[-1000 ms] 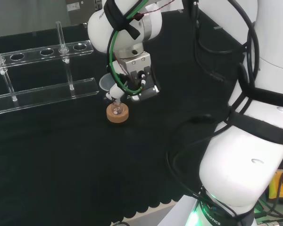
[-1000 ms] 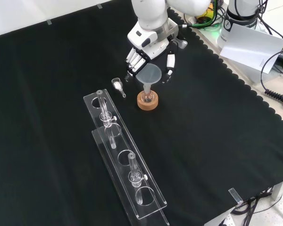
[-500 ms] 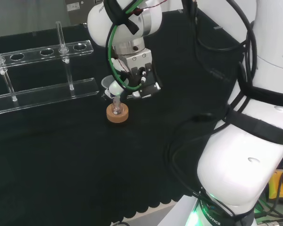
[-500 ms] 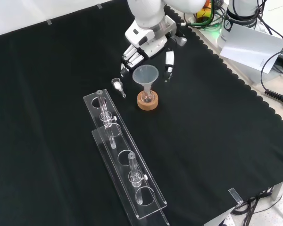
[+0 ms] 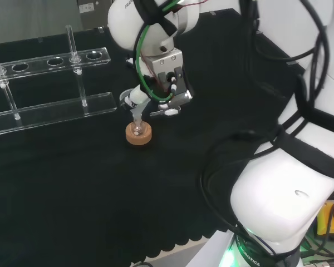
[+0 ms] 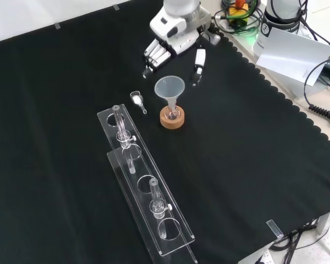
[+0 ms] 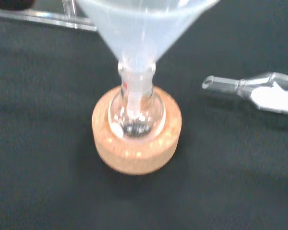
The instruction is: Place the funnel on the round-bottom flask.
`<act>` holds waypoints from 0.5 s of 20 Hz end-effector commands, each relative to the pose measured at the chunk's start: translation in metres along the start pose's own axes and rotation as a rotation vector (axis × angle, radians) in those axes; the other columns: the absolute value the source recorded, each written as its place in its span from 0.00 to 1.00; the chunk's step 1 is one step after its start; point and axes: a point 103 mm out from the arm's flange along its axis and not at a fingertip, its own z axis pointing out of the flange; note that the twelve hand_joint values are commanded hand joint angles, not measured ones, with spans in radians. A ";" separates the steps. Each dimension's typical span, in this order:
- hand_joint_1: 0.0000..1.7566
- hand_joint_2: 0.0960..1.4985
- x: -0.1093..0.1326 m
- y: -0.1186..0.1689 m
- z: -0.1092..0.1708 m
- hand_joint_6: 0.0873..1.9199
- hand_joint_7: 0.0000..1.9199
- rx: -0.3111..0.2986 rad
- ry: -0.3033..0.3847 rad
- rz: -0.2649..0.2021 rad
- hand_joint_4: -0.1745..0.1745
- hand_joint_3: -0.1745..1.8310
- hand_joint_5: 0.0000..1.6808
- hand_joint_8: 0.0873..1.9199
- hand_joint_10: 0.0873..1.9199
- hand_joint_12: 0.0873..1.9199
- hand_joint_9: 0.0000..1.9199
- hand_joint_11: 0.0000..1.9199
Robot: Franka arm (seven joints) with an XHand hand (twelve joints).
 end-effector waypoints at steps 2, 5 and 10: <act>0.36 0.49 -0.051 -0.022 -0.036 0.00 0.10 -0.088 -0.019 0.051 0.24 0.18 0.15 0.37 0.36 0.69 0.25 0.17; 0.37 0.49 -0.069 -0.025 -0.037 0.00 0.11 -0.086 -0.020 0.075 0.25 0.18 0.16 0.37 0.35 0.69 0.25 0.17; 0.38 0.49 -0.087 -0.028 -0.034 0.00 0.13 -0.070 -0.018 0.095 0.27 0.20 0.19 0.37 0.34 0.69 0.26 0.18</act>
